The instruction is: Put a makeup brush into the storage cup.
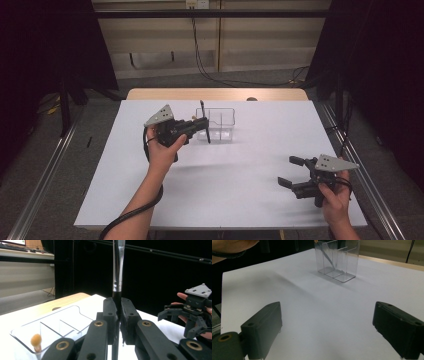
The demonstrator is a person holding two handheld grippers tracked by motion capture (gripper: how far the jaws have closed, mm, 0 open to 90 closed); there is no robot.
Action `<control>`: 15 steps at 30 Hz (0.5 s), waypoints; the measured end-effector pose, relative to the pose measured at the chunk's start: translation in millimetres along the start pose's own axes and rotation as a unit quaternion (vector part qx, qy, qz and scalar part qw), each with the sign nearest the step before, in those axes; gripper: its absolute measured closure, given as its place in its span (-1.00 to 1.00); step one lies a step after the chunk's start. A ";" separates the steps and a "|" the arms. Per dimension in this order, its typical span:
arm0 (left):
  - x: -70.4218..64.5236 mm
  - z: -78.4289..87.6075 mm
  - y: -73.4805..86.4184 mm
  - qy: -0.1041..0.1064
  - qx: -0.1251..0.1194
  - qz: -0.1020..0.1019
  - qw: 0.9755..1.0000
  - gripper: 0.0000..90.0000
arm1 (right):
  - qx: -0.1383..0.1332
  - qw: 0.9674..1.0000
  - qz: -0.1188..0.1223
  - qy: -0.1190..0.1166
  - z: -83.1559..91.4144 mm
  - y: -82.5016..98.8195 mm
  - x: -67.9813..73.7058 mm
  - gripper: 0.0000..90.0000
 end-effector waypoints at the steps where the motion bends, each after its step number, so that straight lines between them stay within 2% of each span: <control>1: 1.2 -0.6 -0.7 -0.001 0.001 -0.002 1.000 0.86 | 0.000 1.000 -0.001 0.000 0.1 0.1 -0.1 -0.81; 8: 9.1 -3.9 -2.9 -0.009 0.003 0.003 1.000 0.86 | 0.002 1.000 -0.001 0.000 -0.5 1.0 0.0 -0.81; 15: 14.8 -6.1 -7.8 -0.012 0.006 -0.004 1.000 0.86 | 0.007 1.000 0.001 -0.003 -1.8 2.3 1.0 -0.81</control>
Point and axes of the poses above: each handheld gripper's, and its own axes: z roughly backward along the jaws, y roughly out of its underside, x roughly to its left, the point moved 9 cm from there along -z, roughly forward along the jaws, and after that the axes turned 8 degrees about -z, right-handed, at the moved point
